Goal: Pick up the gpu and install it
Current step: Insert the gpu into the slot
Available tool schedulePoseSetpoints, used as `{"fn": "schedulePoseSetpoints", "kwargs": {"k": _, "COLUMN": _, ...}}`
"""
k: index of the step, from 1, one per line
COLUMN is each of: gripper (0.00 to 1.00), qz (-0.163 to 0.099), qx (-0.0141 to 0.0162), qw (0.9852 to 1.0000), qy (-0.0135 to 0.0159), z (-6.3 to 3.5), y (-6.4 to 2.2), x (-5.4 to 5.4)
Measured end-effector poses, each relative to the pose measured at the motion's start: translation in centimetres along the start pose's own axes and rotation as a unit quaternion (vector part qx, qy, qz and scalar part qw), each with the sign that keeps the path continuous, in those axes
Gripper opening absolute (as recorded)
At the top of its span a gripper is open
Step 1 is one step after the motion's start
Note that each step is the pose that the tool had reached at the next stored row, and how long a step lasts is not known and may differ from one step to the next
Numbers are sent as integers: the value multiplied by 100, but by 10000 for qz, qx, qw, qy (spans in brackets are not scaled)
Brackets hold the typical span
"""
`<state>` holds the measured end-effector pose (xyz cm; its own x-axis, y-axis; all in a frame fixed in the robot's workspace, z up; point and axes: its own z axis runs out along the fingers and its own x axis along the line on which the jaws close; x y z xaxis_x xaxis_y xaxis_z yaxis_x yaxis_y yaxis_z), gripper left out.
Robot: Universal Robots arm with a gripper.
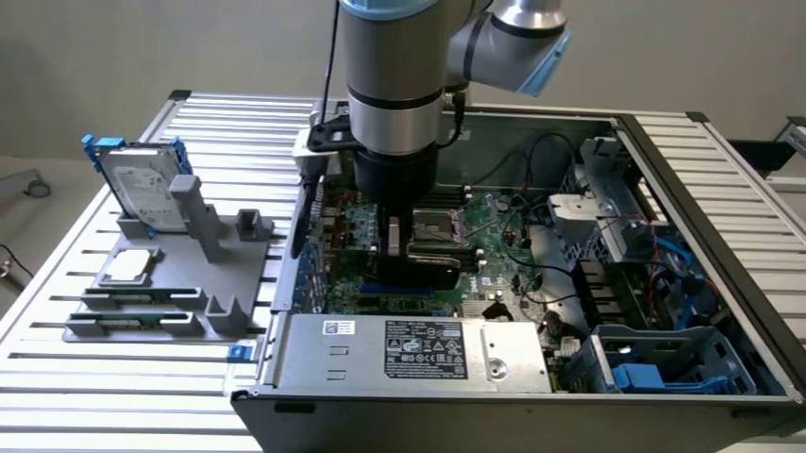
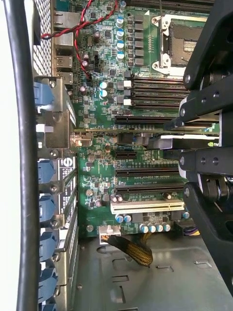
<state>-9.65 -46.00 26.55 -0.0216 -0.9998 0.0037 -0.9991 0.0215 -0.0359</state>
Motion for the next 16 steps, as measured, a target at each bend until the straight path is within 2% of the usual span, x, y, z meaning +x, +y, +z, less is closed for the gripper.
{"fn": "schedulePoseSetpoints", "kwargs": {"k": 16, "gripper": 26, "qz": -1, "qx": -35, "qw": 10000, "qy": 3, "z": 55, "y": 22, "x": 1}}
